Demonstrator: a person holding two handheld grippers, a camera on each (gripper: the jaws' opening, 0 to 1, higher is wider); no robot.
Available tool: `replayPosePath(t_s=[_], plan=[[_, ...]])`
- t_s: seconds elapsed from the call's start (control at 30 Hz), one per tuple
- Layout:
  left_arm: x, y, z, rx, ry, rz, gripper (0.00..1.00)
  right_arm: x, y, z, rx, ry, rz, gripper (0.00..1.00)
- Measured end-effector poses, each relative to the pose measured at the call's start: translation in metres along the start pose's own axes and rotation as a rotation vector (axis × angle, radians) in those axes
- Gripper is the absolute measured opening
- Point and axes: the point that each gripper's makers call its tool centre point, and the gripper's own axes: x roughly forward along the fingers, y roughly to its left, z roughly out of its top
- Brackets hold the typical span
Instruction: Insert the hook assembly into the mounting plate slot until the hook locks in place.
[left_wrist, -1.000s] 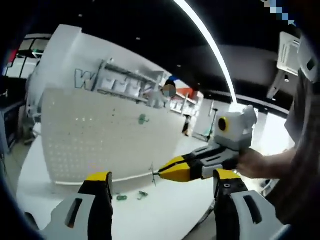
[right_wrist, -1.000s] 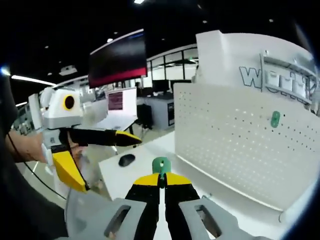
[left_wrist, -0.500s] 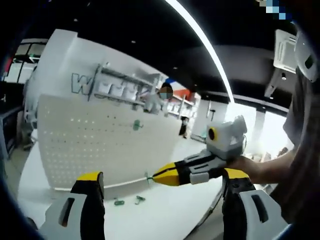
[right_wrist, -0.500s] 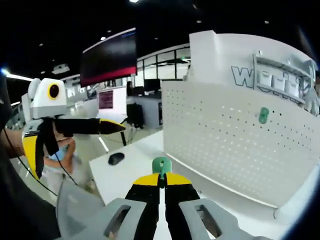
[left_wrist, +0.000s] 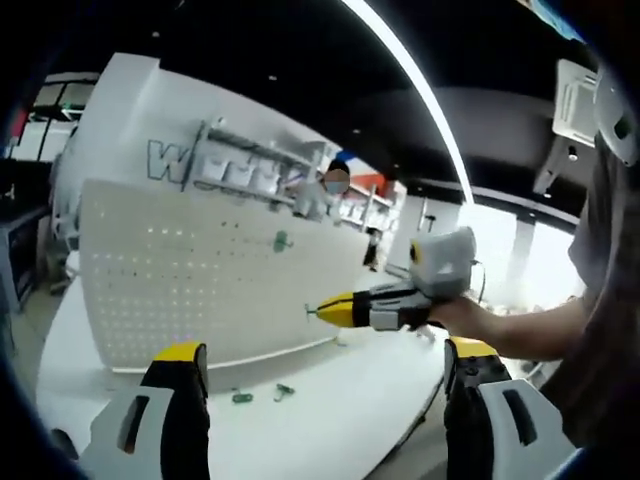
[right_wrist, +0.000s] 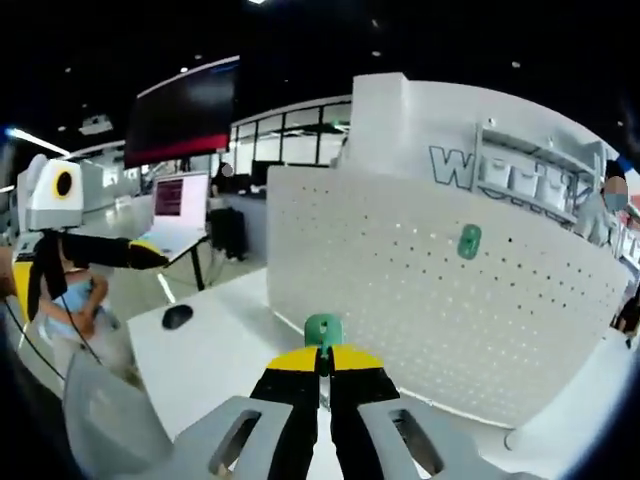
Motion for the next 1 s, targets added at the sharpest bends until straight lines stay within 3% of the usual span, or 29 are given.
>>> replayPosePath(t_s=[0.23,0.37,0.63,1.0], plan=[[-0.003,0.003,0.003,-0.006,-0.007,0.008,0.97,0.006,-0.026,0.007,-0.002,-0.031,-0.079,0.00],[-0.003,0.003,-0.002,-0.015,0.023,-0.002,0.91,0.007,-0.045,0.013,0.006,-0.065,-0.135,0.00],[-0.003,0.007,-0.003,-0.021,0.035,0.011,0.91,0.007,-0.088,0.023,0.021,-0.114,-0.245,0.00],[-0.003,0.015,-0.002,-0.054,0.020,0.014,0.94,0.018,-0.128,0.035,0.016,-0.142,-0.318,0.00]])
